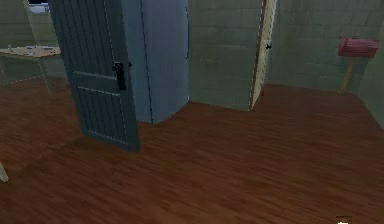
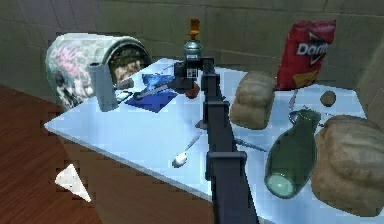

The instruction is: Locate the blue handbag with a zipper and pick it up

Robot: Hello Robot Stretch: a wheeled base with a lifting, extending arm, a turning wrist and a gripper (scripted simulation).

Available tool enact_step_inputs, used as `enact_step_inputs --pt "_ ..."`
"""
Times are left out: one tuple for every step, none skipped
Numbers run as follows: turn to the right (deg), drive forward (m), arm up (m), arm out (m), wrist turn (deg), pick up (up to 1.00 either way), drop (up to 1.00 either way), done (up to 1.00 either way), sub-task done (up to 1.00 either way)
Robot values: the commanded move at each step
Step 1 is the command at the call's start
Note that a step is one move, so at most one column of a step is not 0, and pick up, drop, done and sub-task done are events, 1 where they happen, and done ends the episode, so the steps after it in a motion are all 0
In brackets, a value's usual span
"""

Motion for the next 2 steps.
enact_step_inputs --pt "0.0 0.0 0.08 0.0 0.0 0.0 0.0 0.0 0.0" --pt "0.0 0.0 0.0 0.0 0.0 0.0 0.0 1.0 0.0"
